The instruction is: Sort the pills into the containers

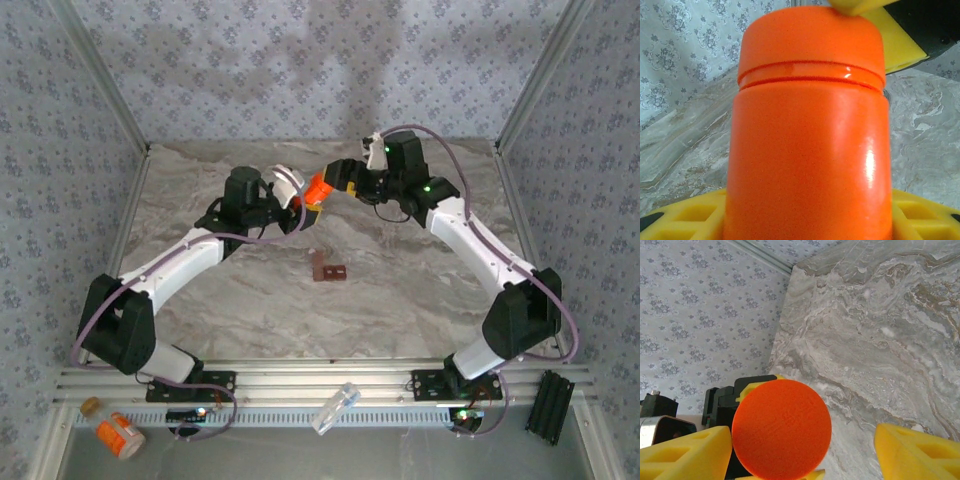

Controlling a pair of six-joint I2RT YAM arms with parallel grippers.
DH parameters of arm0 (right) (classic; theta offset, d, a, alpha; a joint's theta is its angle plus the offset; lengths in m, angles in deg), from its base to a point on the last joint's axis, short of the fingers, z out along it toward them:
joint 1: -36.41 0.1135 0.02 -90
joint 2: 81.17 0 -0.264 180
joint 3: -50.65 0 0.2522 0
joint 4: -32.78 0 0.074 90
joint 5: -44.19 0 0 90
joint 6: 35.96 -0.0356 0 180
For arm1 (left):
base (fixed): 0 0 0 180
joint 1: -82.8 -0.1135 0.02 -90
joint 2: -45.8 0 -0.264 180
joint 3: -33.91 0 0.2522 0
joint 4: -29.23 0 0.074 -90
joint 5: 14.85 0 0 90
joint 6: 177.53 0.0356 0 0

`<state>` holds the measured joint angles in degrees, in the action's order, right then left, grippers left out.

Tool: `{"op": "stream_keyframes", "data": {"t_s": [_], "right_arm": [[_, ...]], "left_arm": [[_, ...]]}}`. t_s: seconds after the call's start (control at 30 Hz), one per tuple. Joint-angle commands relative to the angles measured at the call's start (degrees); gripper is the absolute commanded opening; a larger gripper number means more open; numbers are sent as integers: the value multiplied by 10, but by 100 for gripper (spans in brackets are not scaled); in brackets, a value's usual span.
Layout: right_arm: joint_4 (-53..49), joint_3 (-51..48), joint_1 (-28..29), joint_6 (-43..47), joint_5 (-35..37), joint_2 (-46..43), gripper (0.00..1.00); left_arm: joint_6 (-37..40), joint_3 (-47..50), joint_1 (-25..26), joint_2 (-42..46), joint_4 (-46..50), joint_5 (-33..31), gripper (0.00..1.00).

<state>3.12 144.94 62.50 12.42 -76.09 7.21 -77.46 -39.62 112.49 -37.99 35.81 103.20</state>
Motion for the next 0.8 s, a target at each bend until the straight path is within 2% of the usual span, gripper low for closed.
{"op": "stream_keyframes", "data": {"t_s": [0.0,0.53,0.67,0.77], "right_arm": [[16,23,7,-4,-17,9,74],[29,31,13,-12,-37,20,57],[36,31,13,-15,-47,24,58],[38,32,14,-15,-50,26,55]], "left_arm": [[11,-23,3,-3,-11,20,0],[7,-33,6,-13,-1,31,0],[7,-35,6,-12,0,33,0],[7,-39,6,-13,4,35,0]]}}
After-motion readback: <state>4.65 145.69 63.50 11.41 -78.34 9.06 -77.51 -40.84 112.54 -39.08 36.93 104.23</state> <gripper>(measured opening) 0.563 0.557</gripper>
